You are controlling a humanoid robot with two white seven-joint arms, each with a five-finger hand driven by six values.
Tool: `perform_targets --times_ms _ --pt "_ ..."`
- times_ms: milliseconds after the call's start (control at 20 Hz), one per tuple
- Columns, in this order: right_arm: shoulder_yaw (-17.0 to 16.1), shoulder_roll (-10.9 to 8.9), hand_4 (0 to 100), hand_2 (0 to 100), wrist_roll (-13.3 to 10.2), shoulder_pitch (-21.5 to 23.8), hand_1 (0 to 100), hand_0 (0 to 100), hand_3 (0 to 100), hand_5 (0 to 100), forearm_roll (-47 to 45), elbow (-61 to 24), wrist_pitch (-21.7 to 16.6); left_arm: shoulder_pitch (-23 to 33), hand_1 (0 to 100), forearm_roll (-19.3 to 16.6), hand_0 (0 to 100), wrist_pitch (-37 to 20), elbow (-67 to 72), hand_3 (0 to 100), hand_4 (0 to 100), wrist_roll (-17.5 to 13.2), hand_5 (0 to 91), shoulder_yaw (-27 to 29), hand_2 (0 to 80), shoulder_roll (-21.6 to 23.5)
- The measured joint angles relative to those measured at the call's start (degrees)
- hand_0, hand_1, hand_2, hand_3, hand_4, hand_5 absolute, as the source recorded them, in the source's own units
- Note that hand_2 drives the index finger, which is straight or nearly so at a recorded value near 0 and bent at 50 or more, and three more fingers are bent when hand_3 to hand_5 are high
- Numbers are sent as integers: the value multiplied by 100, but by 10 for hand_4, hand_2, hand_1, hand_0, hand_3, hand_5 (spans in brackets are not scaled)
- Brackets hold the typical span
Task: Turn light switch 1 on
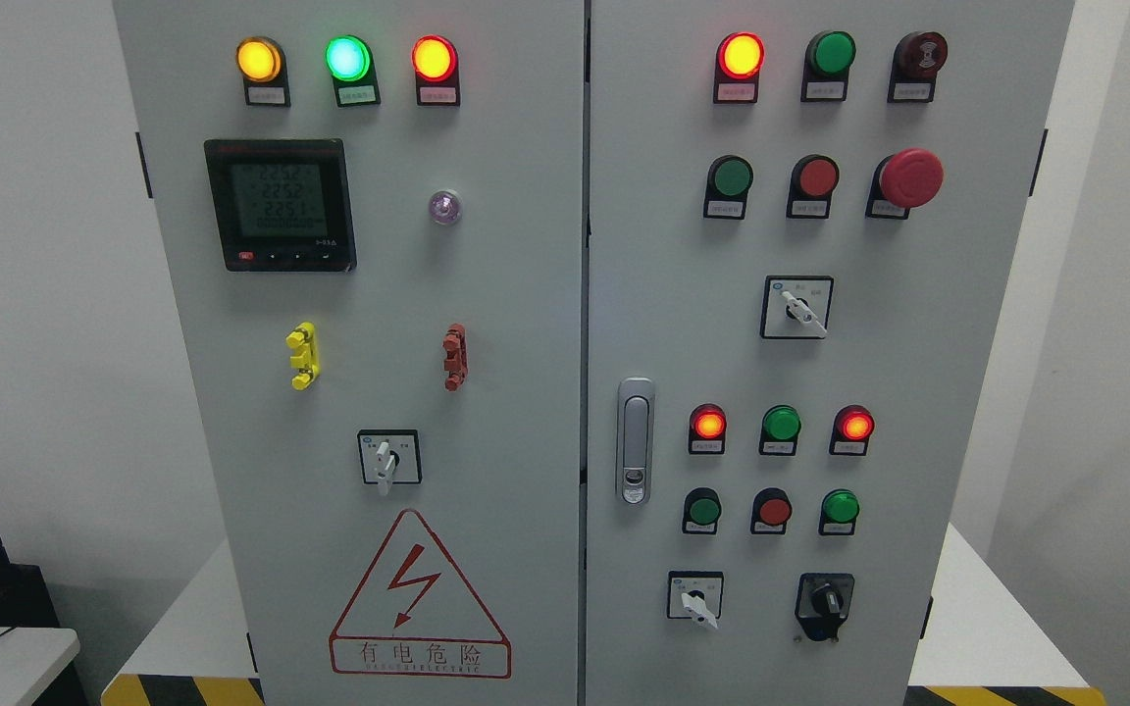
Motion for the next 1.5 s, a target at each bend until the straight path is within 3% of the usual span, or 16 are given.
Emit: perform_targets --times_ms 200,351,651,902,1052,1503 --pt "0 0 0 0 0 0 389 120 0 0 0 0 0 149 284 7 379 -340 -558 373 469 -474 111 612 116 30" --pt "0 0 0 0 0 2 389 120 0 0 0 0 0 211 285 22 378 -477 -979 382 474 -595 118 1030 117 43" --pt "0 0 0 0 0 2 389 120 0 0 0 0 0 269 285 46 379 -1071 -1969 464 558 -637 214 1670 177 46" --pt "0 0 0 0 0 2 389 120 0 0 0 0 0 275 288 53 387 -1456 -2801 589 678 -640 396 1990 241 35" --pt "0 0 0 0 0 2 389 120 0 0 0 0 0 271 293 56 396 -1600 -3310 646 726 -650 461 2121 289 21" --pt "0 -1 0 0 0 1 389 120 0 0 0 0 0 254 286 27 351 -1699 -5062 710 769 -711 509 2238 371 2"
